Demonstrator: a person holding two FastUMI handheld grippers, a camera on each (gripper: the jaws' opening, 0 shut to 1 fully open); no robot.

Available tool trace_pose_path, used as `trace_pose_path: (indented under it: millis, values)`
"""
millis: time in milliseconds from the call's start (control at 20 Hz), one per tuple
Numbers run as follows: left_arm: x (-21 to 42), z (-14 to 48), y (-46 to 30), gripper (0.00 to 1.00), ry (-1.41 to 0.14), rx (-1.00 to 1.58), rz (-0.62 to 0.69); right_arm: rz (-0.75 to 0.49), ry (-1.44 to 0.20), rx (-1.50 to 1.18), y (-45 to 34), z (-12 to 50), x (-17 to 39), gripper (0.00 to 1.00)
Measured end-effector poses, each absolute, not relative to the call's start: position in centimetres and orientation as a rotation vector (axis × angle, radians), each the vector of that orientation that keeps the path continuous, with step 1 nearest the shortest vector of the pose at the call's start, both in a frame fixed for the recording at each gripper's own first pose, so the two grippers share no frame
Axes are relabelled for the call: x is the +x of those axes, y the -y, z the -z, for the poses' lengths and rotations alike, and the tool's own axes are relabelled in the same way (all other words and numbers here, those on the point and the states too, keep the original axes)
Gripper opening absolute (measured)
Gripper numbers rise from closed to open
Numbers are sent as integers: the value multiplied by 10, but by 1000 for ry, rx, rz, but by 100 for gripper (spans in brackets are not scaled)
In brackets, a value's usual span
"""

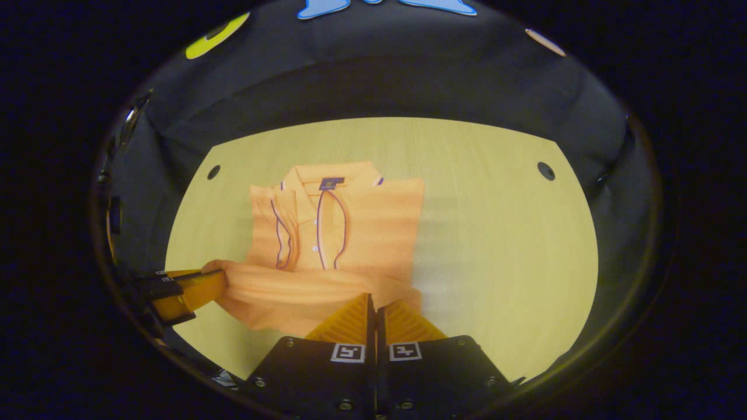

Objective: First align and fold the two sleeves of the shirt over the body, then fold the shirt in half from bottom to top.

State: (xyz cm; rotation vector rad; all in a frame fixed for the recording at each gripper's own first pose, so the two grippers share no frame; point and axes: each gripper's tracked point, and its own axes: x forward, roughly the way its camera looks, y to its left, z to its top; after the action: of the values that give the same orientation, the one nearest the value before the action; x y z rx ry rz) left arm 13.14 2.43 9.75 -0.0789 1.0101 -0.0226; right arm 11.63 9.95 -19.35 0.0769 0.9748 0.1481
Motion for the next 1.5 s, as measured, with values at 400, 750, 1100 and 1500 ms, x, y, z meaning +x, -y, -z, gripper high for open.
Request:
trace_pose_path:
  millis: [400, 750, 1100, 1500]
  values:
    - [173, -167, -46, 7, -949, -38, 4, -127, -912, 146, -99, 180, 199, 1]
    - [207, -193, -62, 6, -894, -3, 0, -122, -859, 166, -100, 181, 259, 1]
    - [249, -159, -59, 6, -852, 12, 10, -119, -824, 135, -97, 218, 301, 1]
    - [275, -137, -54, 6, -787, -32, 13, -135, -792, 94, -96, 252, 324, 1]
